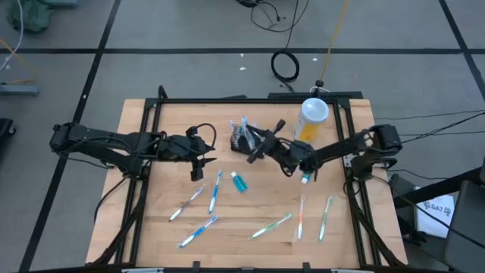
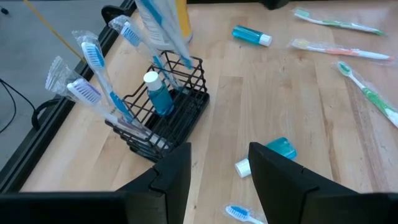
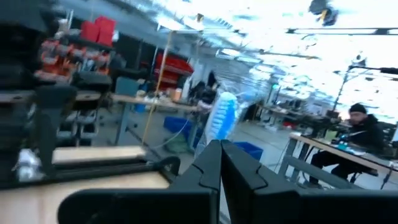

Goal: Pick & Place toothbrushing station
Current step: Put the blue toothbrush into the black wire organizer

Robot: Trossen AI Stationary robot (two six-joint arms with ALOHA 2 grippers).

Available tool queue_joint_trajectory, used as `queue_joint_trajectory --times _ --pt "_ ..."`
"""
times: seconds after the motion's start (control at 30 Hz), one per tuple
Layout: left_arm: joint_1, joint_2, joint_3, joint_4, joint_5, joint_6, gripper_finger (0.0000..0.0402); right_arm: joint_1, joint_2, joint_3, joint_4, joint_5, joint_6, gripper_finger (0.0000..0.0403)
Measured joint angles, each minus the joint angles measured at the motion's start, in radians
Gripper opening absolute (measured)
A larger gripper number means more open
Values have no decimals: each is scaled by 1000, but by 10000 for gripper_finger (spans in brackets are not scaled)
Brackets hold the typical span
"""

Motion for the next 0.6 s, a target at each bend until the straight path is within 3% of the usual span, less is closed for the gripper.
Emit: queue_joint_trajectory --times 0.17,0.27,0.37,0.6 --pt "-1 0 0 -6 0 2 168 -13 77 -48 217 8 -24 0" --pt "-1 0 0 -6 0 6 168 0 94 -79 347 81 -85 0" --pt "-2 0 0 -6 0 9 168 13 91 -106 341 139 -125 0" --pt "-2 0 0 1 -1 24 168 -14 88 -142 344 127 -49 0"
